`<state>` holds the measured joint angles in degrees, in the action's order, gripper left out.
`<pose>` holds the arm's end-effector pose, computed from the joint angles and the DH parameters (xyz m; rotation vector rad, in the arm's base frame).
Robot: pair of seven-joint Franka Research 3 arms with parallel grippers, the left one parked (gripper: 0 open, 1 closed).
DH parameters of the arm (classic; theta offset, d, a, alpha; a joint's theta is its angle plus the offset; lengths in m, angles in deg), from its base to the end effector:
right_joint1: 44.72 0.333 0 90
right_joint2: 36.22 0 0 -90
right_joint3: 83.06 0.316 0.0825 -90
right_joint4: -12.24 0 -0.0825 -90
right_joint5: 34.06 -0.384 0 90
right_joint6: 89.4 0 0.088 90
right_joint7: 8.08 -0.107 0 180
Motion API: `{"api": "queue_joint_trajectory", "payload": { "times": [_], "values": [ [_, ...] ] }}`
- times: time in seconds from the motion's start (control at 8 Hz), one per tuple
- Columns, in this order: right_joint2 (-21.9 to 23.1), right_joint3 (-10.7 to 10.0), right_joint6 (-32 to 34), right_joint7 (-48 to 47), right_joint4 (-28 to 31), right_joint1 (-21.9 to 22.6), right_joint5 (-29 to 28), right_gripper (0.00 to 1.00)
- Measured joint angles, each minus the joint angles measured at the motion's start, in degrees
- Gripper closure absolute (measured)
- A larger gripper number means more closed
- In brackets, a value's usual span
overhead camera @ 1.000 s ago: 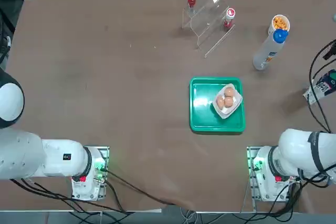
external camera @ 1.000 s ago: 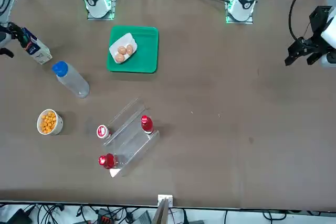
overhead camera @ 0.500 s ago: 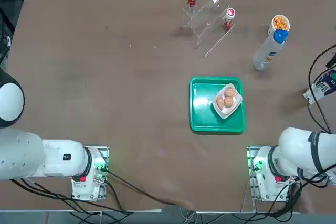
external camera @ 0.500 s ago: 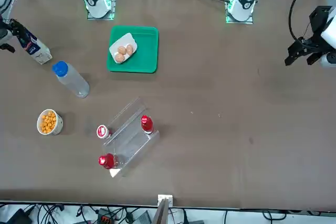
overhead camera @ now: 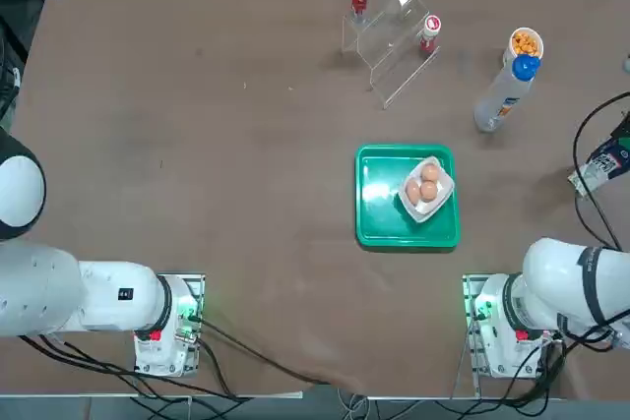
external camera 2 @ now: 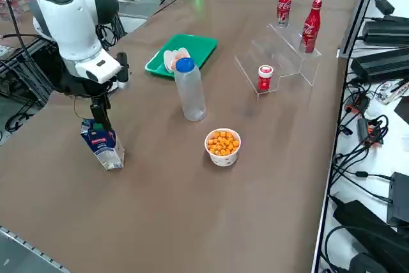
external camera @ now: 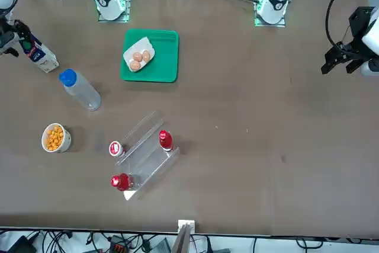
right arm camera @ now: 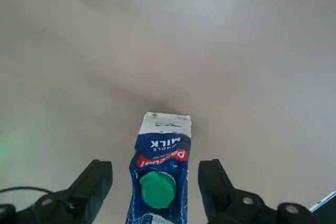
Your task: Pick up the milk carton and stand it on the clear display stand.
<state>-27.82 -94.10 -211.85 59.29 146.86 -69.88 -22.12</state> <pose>0.3782 -0.2884 0.3840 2.9259 1.0103 -0.2392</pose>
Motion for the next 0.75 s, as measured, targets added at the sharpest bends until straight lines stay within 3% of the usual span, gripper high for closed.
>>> {"api": "queue_joint_trajectory", "payload": {
  "times": [0.75],
  "values": [
    [0.07,0.02,-1.43,-0.06,2.15,-2.15,3.44,0.0]
  ]
}}
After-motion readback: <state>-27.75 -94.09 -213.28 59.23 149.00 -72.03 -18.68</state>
